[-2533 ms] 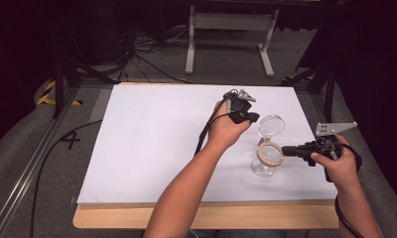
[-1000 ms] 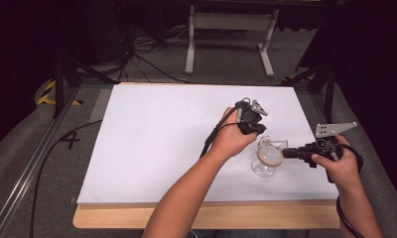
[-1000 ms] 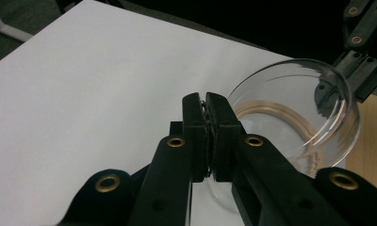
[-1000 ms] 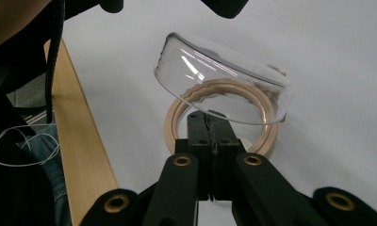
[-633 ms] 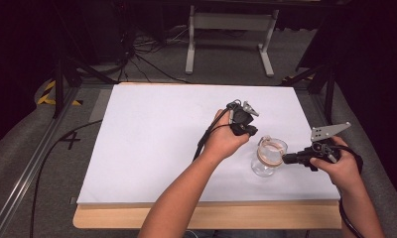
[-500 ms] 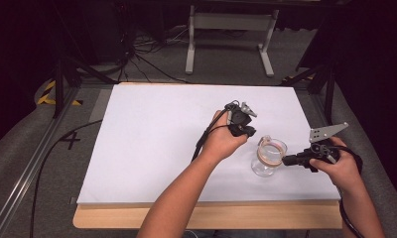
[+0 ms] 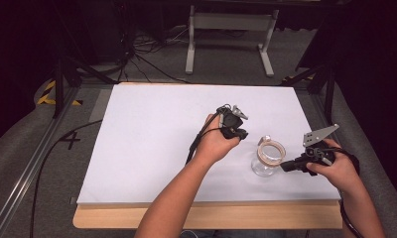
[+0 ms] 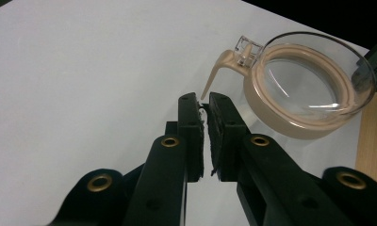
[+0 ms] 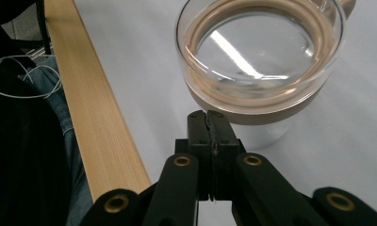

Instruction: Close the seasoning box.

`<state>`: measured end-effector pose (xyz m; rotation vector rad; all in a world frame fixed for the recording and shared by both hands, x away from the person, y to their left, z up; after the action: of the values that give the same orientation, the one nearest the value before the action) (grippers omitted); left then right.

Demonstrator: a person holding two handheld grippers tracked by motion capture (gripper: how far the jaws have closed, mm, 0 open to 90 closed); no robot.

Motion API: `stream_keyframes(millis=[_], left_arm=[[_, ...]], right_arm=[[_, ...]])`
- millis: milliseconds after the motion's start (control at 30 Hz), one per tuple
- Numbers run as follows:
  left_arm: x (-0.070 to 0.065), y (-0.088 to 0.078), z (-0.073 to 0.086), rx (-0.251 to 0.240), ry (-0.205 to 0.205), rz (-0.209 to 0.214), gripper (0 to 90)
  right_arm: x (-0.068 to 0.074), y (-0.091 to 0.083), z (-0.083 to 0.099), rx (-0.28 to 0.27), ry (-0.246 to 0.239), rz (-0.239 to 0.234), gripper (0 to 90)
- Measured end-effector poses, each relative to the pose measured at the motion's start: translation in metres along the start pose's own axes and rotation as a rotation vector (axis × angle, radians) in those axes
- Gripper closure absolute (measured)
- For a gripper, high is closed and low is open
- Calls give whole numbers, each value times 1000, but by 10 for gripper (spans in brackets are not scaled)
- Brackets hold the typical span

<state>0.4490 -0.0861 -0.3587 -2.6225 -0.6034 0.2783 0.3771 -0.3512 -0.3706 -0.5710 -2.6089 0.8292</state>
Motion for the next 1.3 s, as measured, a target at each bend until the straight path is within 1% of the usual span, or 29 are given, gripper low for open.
stream_keyframes(millis=[67, 167, 200, 233, 267, 300, 333, 400, 467, 500, 600, 667, 700, 733, 767, 800, 833, 900, 933, 967, 1033, 1067, 1100, 1133, 1167, 1200, 1233, 1267, 1300], left_arm=[[0, -1, 1, 0, -5, -4, 837], [1, -3, 1, 2, -3, -11, 831], [2, -3, 0, 3, 0, -8, 830], [1, -4, 0, -5, -4, -10, 829], [1, -4, 0, -9, -10, -14, 826], [1, -6, 0, -1, -8, -13, 819], [2, -7, 0, -10, -3, -13, 810], [1, -9, 0, -19, -10, -20, 787], [1, -11, 0, -29, -21, -26, 756], [1, -12, 0, -36, -20, -29, 735], [2, -15, 1, -41, -27, -37, 704], [2, -17, 3, -48, -44, -45, 690], [3, -17, 4, -44, -40, -45, 685], [4, -18, 5, -50, -45, -49, 683], [4, -18, 5, -50, -45, -49, 679], [5, -19, 6, -44, -43, -51, 679], [5, -20, 7, -50, -55, -56, 675], [7, -22, 10, -49, -56, -63, 669], [7, -22, 10, -49, -56, -63, 667], [9, -24, 12, -53, -64, -72, 663], [11, -27, 15, -52, -74, -82, 661], [11, -27, 15, -52, -74, -82, 657], [12, -28, 16, -47, -74, -87, 652], [14, -29, 18, -48, -76, -92, 652], [15, -30, 20, -49, -84, -100, 651], [16, -31, 22, -47, -81, -104, 649], [19, -33, 26, -39, -82, -117, 645], [19, -33, 26, -39, -82, -117, 644], [21, -33, 28, -38, -88, -121, 644]], right_arm=[[0, 0, 0, 4, 1, -1, 900], [0, -1, 0, 5, -1, 2, 900], [1, -2, 0, 5, -2, 1, 900], [1, -3, -1, -1, -2, -1, 900], [2, -5, -1, -10, -6, -3, 900], [2, -8, -2, -31, -7, -6, 898], [2, -11, -3, -47, -9, -11, 895], [2, -16, -5, -84, -9, -16, 874], [2, -22, -6, -124, -14, -4, 847], [1, -26, -8, -159, -16, 11, 829], [-2, -34, -9, -228, -12, 51, 779], [-6, -41, -9, -277, -1, 107, 762], [-8, -44, -9, -305, 3, 129, 736], [-10, -47, -8, -326, 9, 148, 716], [-10, -47, -8, -326, 9, 148, 716], [-14, -51, -7, -354, 13, 178, 711], [-18, -56, -5, -374, 33, 207, 694], [-25, -60, 0, -385, 55, 233, 669], [-25, -60, 0, -385, 55, 233, 669], [-33, -63, 5, -394, 71, 271, 638], [-39, -65, 8, -396, 76, 312, 615], [-39, -65, 8, -396, 76, 312, 615], [-46, -66, 12, -395, 79, 352, 575], [-46, -66, 12, -395, 79, 352, 575], [-49, -65, 14, -395, 81, 366, 555], [-53, -65, 17, -391, 82, 383, 533], [-58, -63, 21, -379, 84, 411, 499], [-58, -63, 21, -379, 84, 411, 499], [-62, -62, 23, -370, 84, 425, 492]])
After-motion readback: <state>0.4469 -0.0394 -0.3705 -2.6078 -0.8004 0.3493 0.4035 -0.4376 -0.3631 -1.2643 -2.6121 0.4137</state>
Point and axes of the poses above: each handheld gripper's, and its own axes: y roughly forward along the jaws, z roughly out of its underside, x roughly to its left, the point moved 2 cm from there along y, roughly forward along the jaws, and after that the axes turned 14 degrees about -x, right-handed, at the moved point
